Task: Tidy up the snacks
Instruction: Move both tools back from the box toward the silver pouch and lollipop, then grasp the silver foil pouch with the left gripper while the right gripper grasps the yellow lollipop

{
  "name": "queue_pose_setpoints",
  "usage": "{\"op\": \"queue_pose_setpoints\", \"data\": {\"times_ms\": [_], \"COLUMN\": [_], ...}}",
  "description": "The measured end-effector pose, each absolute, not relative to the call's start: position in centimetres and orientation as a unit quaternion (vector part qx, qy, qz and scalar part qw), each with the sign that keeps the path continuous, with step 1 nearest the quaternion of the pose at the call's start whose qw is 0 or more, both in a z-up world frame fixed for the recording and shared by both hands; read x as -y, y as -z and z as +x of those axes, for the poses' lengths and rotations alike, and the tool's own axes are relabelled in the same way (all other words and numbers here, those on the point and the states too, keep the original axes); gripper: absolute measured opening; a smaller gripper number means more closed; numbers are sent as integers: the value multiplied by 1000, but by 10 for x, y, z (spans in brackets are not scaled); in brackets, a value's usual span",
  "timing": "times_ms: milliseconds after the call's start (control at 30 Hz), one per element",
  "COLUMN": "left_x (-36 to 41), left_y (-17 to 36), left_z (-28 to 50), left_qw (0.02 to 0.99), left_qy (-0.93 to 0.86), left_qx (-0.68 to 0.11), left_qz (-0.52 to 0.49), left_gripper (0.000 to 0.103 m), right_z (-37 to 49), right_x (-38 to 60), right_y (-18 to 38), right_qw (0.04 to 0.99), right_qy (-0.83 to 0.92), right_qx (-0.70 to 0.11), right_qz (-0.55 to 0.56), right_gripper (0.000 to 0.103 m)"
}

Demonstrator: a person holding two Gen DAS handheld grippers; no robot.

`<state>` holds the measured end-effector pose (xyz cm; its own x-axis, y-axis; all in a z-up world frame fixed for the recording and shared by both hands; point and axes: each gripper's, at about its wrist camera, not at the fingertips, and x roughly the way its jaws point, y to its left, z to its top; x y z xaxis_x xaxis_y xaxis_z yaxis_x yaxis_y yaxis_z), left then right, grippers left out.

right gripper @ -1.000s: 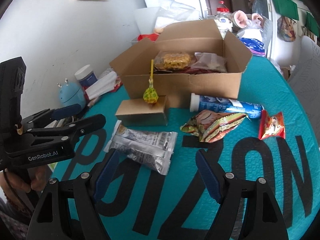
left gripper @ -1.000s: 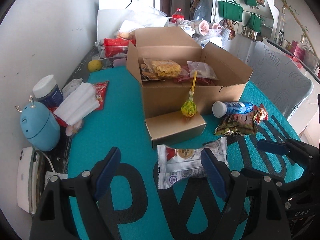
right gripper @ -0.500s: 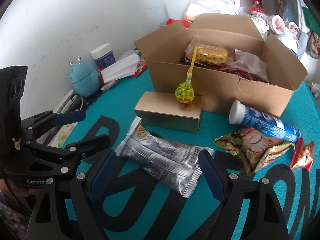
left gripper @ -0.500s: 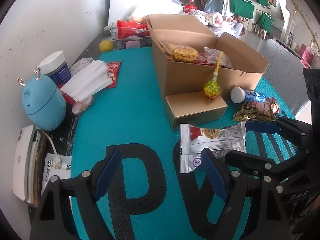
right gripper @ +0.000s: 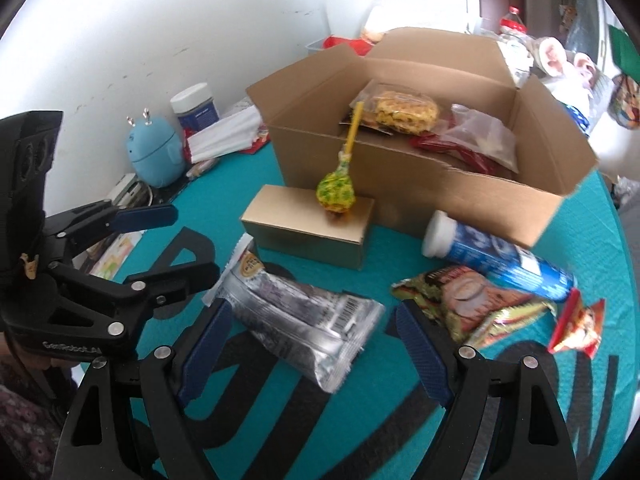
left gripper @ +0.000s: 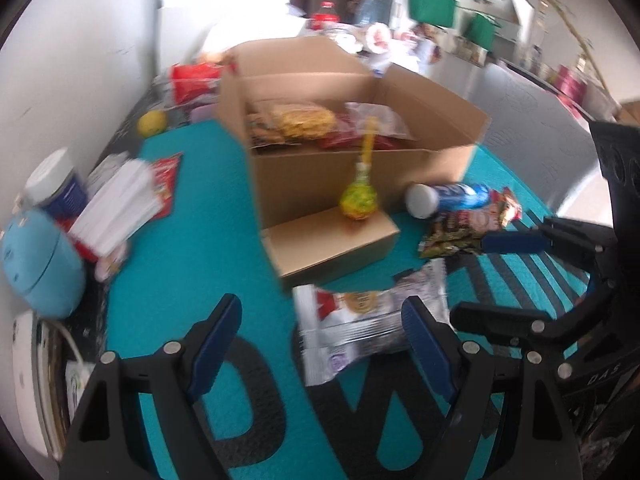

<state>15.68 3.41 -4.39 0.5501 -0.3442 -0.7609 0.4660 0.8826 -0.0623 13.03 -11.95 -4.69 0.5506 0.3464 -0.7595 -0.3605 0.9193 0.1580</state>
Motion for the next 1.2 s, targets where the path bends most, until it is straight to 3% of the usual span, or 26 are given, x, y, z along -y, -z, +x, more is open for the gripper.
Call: {"op": "queue_pose_setpoints", "data": {"times_ms": [300,600,933,967,1033,1200], "left_x": [24,38,49,47,44,35], "left_y": [46,78,94,93,92,88], "left_z": [154,175,169,172,177,176], "left_qw": [841,792,800,806,820,829], "left_qy": [334,341,314,310,285,260], "left_qx": [-381,-470,-486,-485,-483,-489], "left_qz": [191,187,159,140,115,77], "left_gripper": [83,83,82,78,47,37], "right_z": [109,108,111,110,108,108], "right_x": [163,196,225,228,236,238], "right_y": [37,44,53,54,55,53], "right_qw": [901,905,905,905,904,906], "right_qy": [-121,-76,-34,-28,-22,-43], "right_qx": [-416,-418,-422,-422,-423,-417], "right_qz": [15,32,39,41,51,63], "right_gripper": [85,85,85,85,85,85]}}
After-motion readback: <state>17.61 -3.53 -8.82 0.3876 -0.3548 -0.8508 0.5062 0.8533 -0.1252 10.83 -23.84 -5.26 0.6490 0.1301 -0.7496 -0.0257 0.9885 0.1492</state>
